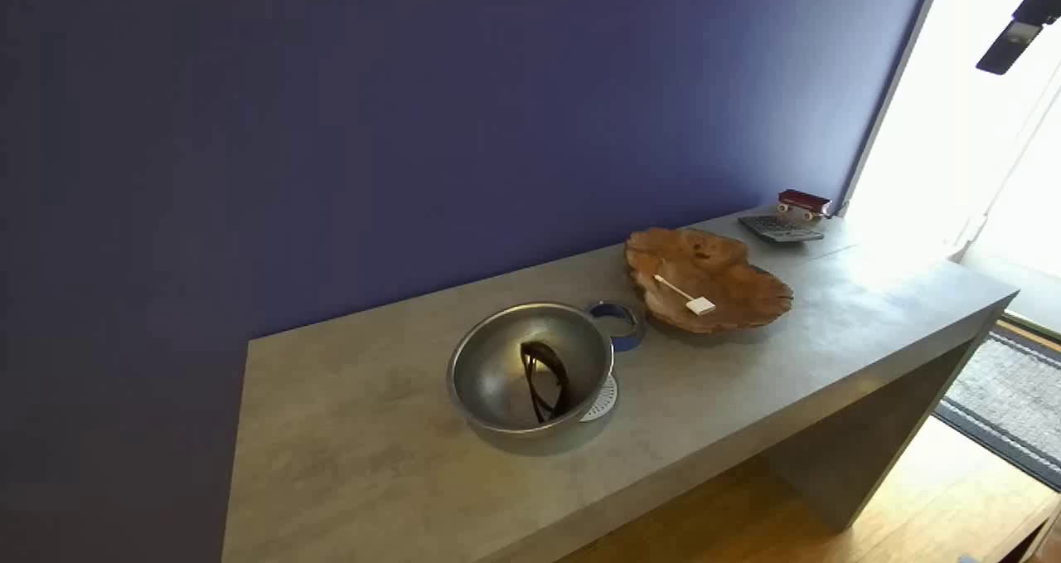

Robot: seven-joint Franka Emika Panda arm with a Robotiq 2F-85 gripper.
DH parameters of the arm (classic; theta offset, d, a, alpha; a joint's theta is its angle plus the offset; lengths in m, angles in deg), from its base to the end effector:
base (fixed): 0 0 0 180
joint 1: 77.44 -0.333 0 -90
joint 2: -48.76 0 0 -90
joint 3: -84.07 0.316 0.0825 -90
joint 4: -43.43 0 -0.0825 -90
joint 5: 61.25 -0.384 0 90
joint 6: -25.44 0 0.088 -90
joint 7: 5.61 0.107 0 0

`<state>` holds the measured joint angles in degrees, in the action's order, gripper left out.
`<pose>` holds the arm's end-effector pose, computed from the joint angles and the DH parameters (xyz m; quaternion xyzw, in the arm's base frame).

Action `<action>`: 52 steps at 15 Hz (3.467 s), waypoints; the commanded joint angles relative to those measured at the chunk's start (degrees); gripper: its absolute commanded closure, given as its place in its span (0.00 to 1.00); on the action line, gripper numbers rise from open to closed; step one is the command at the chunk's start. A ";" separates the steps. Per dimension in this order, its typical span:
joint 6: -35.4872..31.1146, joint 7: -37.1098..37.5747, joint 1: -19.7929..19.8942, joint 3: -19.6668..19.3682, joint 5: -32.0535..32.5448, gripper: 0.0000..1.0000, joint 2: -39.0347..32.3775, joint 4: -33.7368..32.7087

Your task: Remove the glasses from the silver bowl

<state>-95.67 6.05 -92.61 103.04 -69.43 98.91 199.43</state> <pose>0.2628 0.1873 0.4785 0.9831 0.1233 0.1346 0.0158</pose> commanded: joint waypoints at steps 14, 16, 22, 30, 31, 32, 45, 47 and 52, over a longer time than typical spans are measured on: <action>-10.45 8.98 -4.00 18.29 -4.18 0.00 -29.03 -12.09; -11.59 13.36 -0.35 22.36 -1.70 0.00 -35.51 -16.69; -11.45 11.15 -4.43 18.34 -2.81 0.00 -33.55 -14.12; -11.44 11.18 -4.95 18.40 -2.81 0.00 -32.46 -13.71; -11.44 11.18 -4.95 18.40 -2.81 0.00 -32.46 -13.70; -10.68 14.03 -3.50 19.85 -0.76 0.00 -35.72 -15.86; -7.61 39.96 -15.86 9.14 36.22 0.00 -75.79 -51.23; -7.00 43.41 -22.75 3.59 36.98 0.00 -80.51 -57.60; -8.15 39.98 -28.90 -2.22 31.74 0.00 -82.93 -60.39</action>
<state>-103.32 47.54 -118.50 104.45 -35.14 15.44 139.14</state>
